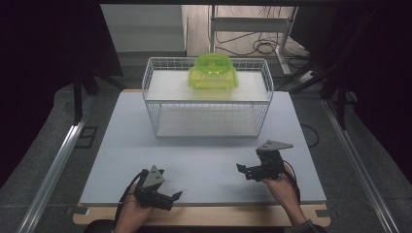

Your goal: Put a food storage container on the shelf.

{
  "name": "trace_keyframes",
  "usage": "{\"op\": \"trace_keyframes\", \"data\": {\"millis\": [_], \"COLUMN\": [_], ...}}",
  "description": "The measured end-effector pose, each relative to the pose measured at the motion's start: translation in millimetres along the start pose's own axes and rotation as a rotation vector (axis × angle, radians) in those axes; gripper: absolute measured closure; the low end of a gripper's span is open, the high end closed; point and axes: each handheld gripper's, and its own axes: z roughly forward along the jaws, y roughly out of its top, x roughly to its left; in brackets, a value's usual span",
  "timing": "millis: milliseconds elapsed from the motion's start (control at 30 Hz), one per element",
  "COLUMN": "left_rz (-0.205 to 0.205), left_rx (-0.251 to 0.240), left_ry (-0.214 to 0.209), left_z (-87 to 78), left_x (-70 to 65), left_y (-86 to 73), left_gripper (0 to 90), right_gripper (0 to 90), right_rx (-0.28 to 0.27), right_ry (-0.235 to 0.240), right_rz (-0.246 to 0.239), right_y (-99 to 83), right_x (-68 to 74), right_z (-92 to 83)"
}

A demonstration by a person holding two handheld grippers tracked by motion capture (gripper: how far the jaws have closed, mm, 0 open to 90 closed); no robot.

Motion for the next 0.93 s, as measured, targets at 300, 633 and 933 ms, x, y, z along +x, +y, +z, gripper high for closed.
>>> {"op": "trace_keyframes", "data": {"millis": [300,633,933], "left_rz": [0.006,0.025,0.016], "left_rx": [0.004,0.021,0.018], "left_ry": [-0.002,0.005,0.000], "left_z": [0.3,2.1,1.8], "left_x": [-0.5,-2.1,-1.7], "left_y": [-0.1,-0.5,-0.1], "left_gripper": [1.2,1.2,0.4], "right_gripper": [1.7,1.5,1.1], "right_rx": [0.035,0.095,0.120], "right_ry": [-0.022,-0.033,-0.063], "right_rz": [0.004,-0.020,-0.034], "right_y": [-17.7,-33.3,-37.4], "right_x": [1.5,8.4,11.8], "right_z": [1.8,10.2,15.9]}}
